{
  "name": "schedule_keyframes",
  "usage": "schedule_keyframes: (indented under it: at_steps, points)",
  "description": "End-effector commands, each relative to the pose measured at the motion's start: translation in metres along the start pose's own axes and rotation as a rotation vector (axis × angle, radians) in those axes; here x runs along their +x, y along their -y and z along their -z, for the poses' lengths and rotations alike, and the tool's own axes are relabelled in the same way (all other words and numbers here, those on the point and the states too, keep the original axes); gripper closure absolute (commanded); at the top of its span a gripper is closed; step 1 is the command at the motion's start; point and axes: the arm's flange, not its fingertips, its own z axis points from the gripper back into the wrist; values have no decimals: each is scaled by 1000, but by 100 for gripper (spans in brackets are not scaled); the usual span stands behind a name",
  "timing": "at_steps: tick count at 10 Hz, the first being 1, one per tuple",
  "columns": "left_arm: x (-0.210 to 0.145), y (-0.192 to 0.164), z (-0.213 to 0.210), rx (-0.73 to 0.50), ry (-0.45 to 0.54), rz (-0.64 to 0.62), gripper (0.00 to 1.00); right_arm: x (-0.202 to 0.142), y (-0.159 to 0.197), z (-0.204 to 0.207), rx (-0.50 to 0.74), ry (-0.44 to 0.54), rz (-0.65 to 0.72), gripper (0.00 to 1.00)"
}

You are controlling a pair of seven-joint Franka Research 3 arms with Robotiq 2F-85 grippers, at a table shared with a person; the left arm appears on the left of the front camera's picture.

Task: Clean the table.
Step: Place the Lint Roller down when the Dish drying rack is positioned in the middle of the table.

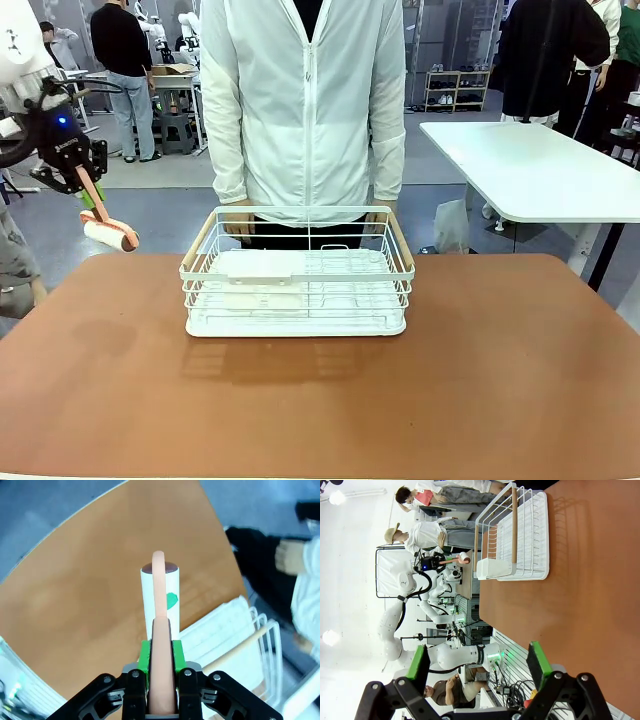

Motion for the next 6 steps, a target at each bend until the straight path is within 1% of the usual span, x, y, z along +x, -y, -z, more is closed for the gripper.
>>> schedule_keyframes:
  at_steps: [1,2,3,4,5,6]
  points:
    - [-6,11,9,21,33,-153,79,0,-2,-1,6,4,-7,0]
    - [-6,13,16,20,29,-167,79,0,-2,-1,6,4,-7,0]
    - [-6,12,29,16,36,-168,79,0,-2,-1,6,4,-7,0]
    - [-3,11,41,5,34,-195,79,0,-2,-1,6,4,-7,0]
    - [-1,6,53,-25,24,-212,79,0,-2,-1,6,4,-7,0]
    - [2,0,67,-14,9,-227,79,0,-2,-1,6,4,-7,0]
